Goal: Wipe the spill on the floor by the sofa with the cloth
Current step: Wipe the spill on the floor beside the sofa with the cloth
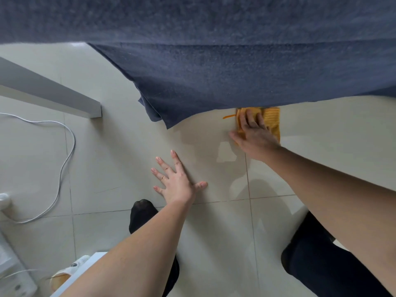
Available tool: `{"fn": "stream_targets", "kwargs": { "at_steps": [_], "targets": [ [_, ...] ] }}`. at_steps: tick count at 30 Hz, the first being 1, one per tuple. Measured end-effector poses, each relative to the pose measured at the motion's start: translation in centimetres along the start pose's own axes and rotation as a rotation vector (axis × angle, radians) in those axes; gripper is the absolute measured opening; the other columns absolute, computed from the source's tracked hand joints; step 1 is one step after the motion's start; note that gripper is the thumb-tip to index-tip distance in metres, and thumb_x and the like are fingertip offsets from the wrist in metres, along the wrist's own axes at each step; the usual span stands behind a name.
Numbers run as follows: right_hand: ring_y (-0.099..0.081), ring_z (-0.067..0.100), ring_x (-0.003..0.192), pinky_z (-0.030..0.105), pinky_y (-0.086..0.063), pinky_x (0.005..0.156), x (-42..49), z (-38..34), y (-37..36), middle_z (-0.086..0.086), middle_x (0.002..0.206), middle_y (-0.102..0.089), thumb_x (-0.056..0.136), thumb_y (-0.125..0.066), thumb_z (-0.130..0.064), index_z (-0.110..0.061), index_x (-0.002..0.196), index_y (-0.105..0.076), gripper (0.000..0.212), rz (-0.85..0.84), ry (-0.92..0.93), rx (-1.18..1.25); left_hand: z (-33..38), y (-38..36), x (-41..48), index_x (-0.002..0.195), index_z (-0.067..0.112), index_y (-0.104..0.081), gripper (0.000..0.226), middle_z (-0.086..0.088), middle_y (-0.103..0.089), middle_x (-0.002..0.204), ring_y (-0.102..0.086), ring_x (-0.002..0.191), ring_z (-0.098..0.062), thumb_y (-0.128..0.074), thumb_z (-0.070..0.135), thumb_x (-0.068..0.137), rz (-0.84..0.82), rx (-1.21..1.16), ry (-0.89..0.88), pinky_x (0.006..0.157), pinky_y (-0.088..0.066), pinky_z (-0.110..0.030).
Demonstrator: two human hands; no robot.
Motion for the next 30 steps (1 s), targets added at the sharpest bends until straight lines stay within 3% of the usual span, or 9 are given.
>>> {"fn": "stream_targets", "kwargs": {
  "at_steps": [4,7,13,17,19,23,26,30],
  "targets": [
    [0.013,0.034,0.162,0.058,-0.005,0.13,-0.8,2.3,-0.7,0.001,0.176,0.02,0.099,-0.019,-0.075,-0.023,0.166,0.015,0.092,-0.01,-0.055,-0.011,0.0,-0.2,0.1,0.153,0.042,0.039,0.158,-0.013,0.043,0.165,0.028,0.154,-0.049,-0.086,0.072,0.062,0.006,-0.001,0.001,0.116,-0.014,-0.078],
    [0.012,0.035,0.162,0.066,-0.007,0.127,1.3,0.6,0.6,-0.001,0.176,0.018,0.099,-0.022,-0.076,-0.025,0.166,0.014,0.092,0.037,-0.166,0.128,-0.1,-0.3,0.2,0.152,0.042,0.041,0.159,-0.013,0.042,0.165,0.028,0.154,-0.049,-0.086,0.073,0.061,0.021,0.009,0.004,0.115,-0.014,-0.078],
    [0.013,0.03,0.162,0.062,-0.008,0.129,-1.6,1.2,-1.4,-0.005,0.176,0.019,0.098,-0.017,-0.075,-0.028,0.167,0.012,0.088,-0.002,0.021,-0.066,0.0,-0.3,0.3,0.151,0.042,0.041,0.16,-0.012,0.043,0.165,0.026,0.155,-0.049,-0.086,0.074,0.06,0.028,0.023,0.017,0.116,-0.015,-0.077],
    [0.009,0.032,0.163,0.064,-0.01,0.128,0.0,1.9,-0.4,0.002,0.177,0.013,0.101,-0.022,-0.07,-0.024,0.168,0.005,0.086,0.035,-0.048,0.025,0.0,-0.3,0.2,0.152,0.042,0.04,0.16,-0.012,0.042,0.165,0.026,0.155,-0.049,-0.086,0.074,0.06,0.02,0.024,0.019,0.116,-0.016,-0.077],
    [0.01,0.034,0.162,0.068,-0.008,0.126,1.5,0.2,0.5,0.0,0.177,0.015,0.101,-0.022,-0.071,-0.027,0.167,0.01,0.086,0.049,-0.106,0.109,0.0,-0.3,0.2,0.153,0.042,0.04,0.159,-0.012,0.042,0.165,0.025,0.155,-0.048,-0.086,0.074,0.06,0.021,0.026,0.018,0.116,-0.016,-0.076],
    [0.013,0.031,0.162,0.066,-0.006,0.126,-0.1,-0.6,-0.9,-0.005,0.176,0.018,0.101,-0.019,-0.072,-0.029,0.167,0.012,0.084,0.011,0.005,-0.006,0.0,-0.2,0.1,0.153,0.041,0.039,0.158,-0.013,0.042,0.165,0.026,0.155,-0.049,-0.086,0.074,0.061,0.014,0.024,0.016,0.116,-0.015,-0.076],
    [0.014,0.032,0.162,0.064,-0.009,0.128,-0.7,1.2,-1.3,-0.002,0.176,0.02,0.1,-0.016,-0.071,-0.028,0.167,0.012,0.084,-0.022,-0.011,-0.055,0.1,-0.2,0.1,0.154,0.041,0.039,0.158,-0.013,0.042,0.165,0.027,0.154,-0.049,-0.086,0.073,0.062,0.01,0.014,0.017,0.117,-0.015,-0.076],
    [0.013,0.037,0.162,0.072,-0.01,0.123,2.0,-1.1,1.1,0.0,0.177,0.016,0.102,-0.017,-0.068,-0.026,0.167,0.01,0.082,0.019,-0.136,0.137,0.0,-0.2,0.1,0.153,0.041,0.039,0.158,-0.013,0.043,0.165,0.027,0.154,-0.048,-0.086,0.073,0.062,0.01,0.012,0.015,0.116,-0.014,-0.077]
  ]
}}
Point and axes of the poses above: each hand's wrist, its own x-axis towards the middle knuckle, its own y-axis out of the back of the hand, z = x × y, the point moved 2 cm from there along x, towards the middle knuckle
